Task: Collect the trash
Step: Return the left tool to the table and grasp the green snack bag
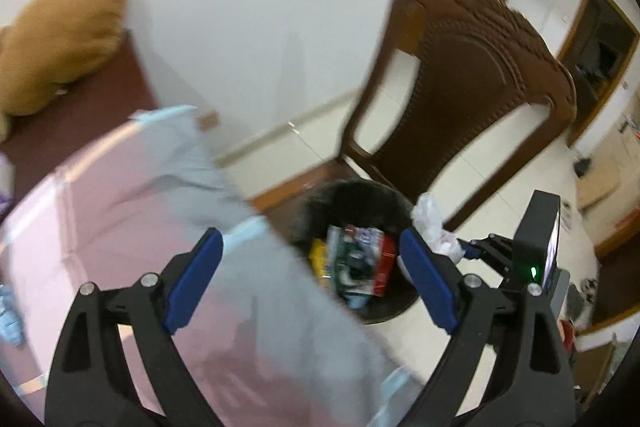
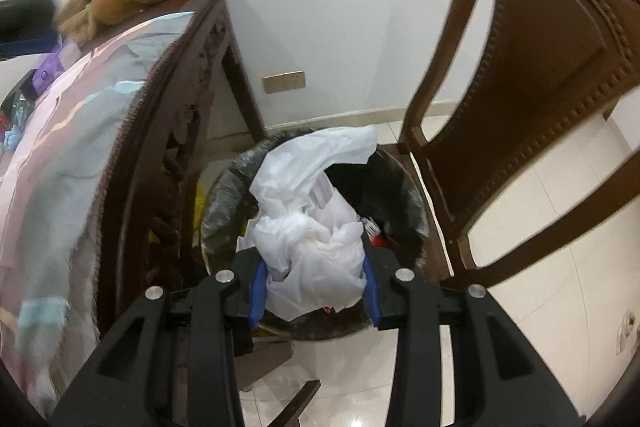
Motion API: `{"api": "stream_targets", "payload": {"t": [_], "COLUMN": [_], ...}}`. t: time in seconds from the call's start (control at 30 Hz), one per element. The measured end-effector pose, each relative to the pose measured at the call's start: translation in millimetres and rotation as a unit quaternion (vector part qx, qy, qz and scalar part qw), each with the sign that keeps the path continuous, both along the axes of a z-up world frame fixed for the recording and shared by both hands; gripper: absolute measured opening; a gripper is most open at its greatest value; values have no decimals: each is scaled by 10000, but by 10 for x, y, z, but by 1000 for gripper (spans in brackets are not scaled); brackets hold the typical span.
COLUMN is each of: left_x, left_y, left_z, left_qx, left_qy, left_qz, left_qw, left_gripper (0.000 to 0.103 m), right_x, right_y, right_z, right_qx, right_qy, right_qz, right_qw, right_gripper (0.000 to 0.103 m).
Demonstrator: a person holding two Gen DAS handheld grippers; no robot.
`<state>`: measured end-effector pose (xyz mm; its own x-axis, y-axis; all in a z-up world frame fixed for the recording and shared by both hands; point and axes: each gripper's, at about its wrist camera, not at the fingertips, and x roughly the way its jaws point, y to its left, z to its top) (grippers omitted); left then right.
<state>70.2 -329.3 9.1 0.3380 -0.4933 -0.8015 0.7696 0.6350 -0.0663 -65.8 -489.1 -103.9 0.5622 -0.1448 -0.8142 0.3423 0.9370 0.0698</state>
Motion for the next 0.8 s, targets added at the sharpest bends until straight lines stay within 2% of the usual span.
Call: {"api": "stream_targets", "payload": {"t": [0.07,0.1,0.17,0.23,0.3,0.33,0.43,0.5,0.57,0.63,0.73,0.8], "left_x": [37,63,132,225,388,479,740,914,1085,1238,1460,1620], "left_y": [246,404,829,1259,1805,2074,2819,3269,3501,3667,3769,3745], "left_z": [93,159,296,403,483,507,473,287,65,-123,-190,-134], "left_qx": [-13,-5,24,94,184,191,192,301,471,407,121,19], "left_qy": [-186,-295,-667,-1059,-1339,-1356,-1166,-918,-528,-156,169,127], "left_qz": [229,350,717,1167,1778,2083,2971,3511,3629,3731,3857,3900], "left_qw": [9996,9990,9952,9875,9747,9684,9475,9313,9291,9268,9224,9207], "left_gripper": [90,90,90,93,93,93,95,95,95,95,95,95], "right_x": [104,166,212,235,253,274,342,409,505,625,817,934], "right_y": [18,39,98,157,194,223,357,499,639,865,1266,1534], "right_z": [-8,-2,38,112,180,241,474,612,741,852,977,1038], "right_qx": [-124,-272,-410,-482,-561,-616,-664,-626,-552,-507,-711,-870], "right_qy": [140,261,311,304,293,274,87,-94,-231,-307,-299,-306], "right_qz": [-22,-102,-111,-98,-106,-127,-143,-46,116,385,812,1045], "right_qw": [9998,9992,9986,9983,9979,9976,9977,9980,9981,9975,9937,9902], "right_gripper": [68,72,74,78,78,78,78,78,78,78,78,78]}}
